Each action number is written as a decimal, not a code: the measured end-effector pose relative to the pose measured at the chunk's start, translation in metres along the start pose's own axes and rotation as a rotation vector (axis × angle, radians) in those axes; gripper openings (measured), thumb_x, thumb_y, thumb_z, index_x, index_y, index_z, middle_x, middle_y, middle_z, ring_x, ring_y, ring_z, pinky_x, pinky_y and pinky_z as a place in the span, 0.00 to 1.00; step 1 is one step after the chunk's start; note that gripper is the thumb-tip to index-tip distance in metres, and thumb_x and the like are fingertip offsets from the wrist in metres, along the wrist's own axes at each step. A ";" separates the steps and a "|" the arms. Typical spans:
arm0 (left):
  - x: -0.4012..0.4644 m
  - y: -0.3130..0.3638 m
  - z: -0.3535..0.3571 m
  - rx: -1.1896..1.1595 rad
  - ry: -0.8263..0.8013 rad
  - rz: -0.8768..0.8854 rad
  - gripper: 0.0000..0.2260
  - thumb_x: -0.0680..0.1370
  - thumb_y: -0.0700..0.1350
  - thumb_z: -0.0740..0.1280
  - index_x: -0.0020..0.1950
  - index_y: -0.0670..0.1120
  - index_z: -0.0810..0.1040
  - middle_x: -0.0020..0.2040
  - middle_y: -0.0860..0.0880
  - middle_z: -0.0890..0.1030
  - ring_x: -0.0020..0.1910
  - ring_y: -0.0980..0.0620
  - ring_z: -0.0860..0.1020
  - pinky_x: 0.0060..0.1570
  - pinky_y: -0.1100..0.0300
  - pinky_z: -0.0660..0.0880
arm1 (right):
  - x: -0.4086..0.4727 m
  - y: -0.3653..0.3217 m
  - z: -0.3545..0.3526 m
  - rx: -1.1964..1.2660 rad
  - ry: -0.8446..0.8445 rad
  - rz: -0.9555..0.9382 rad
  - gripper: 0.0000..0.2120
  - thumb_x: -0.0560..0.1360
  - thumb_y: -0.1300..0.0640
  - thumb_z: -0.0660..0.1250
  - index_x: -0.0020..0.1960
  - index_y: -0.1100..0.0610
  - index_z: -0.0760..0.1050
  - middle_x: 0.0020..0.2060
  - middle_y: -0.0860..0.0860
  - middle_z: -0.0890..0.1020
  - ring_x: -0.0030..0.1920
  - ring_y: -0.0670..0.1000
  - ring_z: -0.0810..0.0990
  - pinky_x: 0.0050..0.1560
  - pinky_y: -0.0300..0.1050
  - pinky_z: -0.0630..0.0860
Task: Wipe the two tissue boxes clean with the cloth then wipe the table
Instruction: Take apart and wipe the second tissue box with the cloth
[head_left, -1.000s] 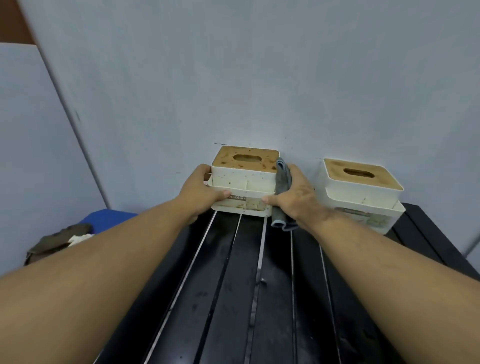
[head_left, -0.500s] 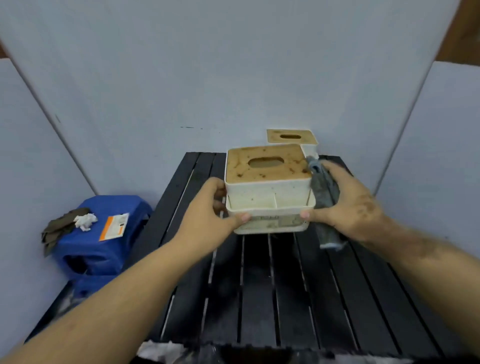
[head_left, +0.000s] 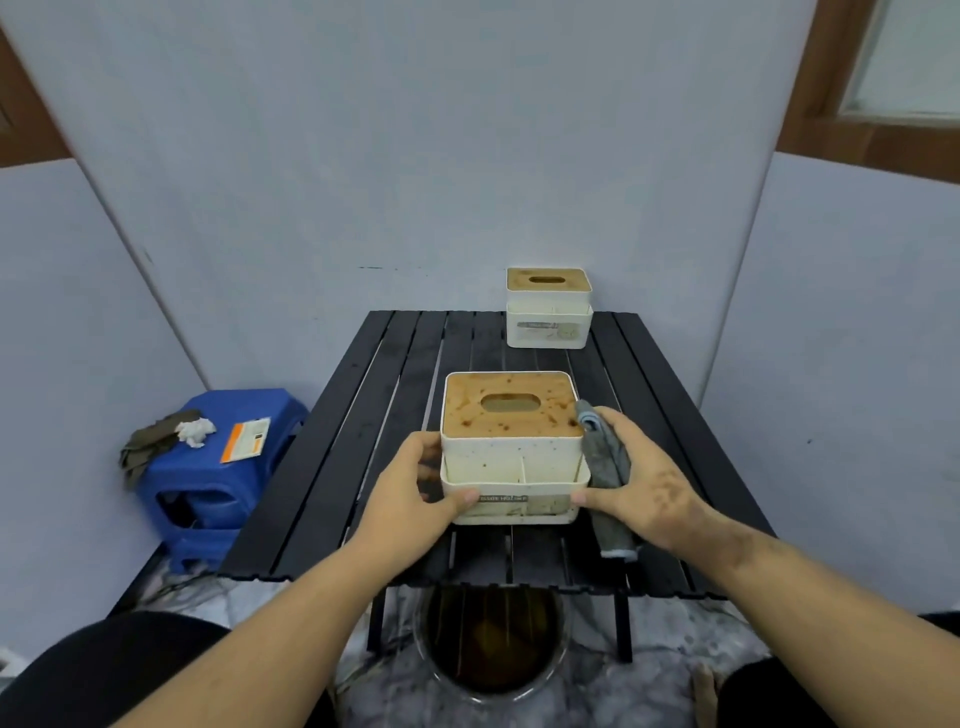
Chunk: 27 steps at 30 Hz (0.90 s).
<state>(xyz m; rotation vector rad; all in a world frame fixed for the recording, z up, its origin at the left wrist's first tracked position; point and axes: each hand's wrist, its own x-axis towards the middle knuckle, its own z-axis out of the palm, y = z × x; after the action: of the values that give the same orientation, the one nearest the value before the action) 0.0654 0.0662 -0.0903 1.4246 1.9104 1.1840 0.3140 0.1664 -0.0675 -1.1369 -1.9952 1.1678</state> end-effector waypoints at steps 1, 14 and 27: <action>-0.001 0.000 0.000 -0.013 0.007 -0.014 0.27 0.72 0.47 0.79 0.66 0.57 0.72 0.61 0.62 0.79 0.55 0.60 0.80 0.51 0.62 0.79 | 0.001 0.000 -0.004 -0.029 -0.021 0.002 0.40 0.67 0.64 0.80 0.72 0.44 0.65 0.57 0.34 0.76 0.56 0.28 0.75 0.60 0.28 0.72; -0.003 -0.009 0.007 -0.083 0.173 0.061 0.09 0.73 0.40 0.78 0.38 0.48 0.80 0.53 0.60 0.85 0.52 0.59 0.83 0.50 0.62 0.81 | 0.035 -0.014 -0.022 -0.563 0.142 -0.343 0.24 0.74 0.62 0.73 0.69 0.51 0.76 0.63 0.49 0.75 0.60 0.49 0.72 0.63 0.44 0.74; 0.000 -0.017 0.009 -0.090 0.217 0.182 0.10 0.72 0.43 0.79 0.39 0.50 0.79 0.48 0.56 0.83 0.54 0.60 0.81 0.51 0.59 0.80 | 0.059 -0.055 0.060 -0.828 -0.031 -0.626 0.25 0.68 0.62 0.76 0.63 0.50 0.79 0.56 0.50 0.81 0.53 0.55 0.76 0.53 0.53 0.78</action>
<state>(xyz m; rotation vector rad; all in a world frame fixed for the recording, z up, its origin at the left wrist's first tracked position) 0.0636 0.0683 -0.1099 1.4996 1.8701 1.5463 0.2175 0.1787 -0.0437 -0.6997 -2.6611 0.0181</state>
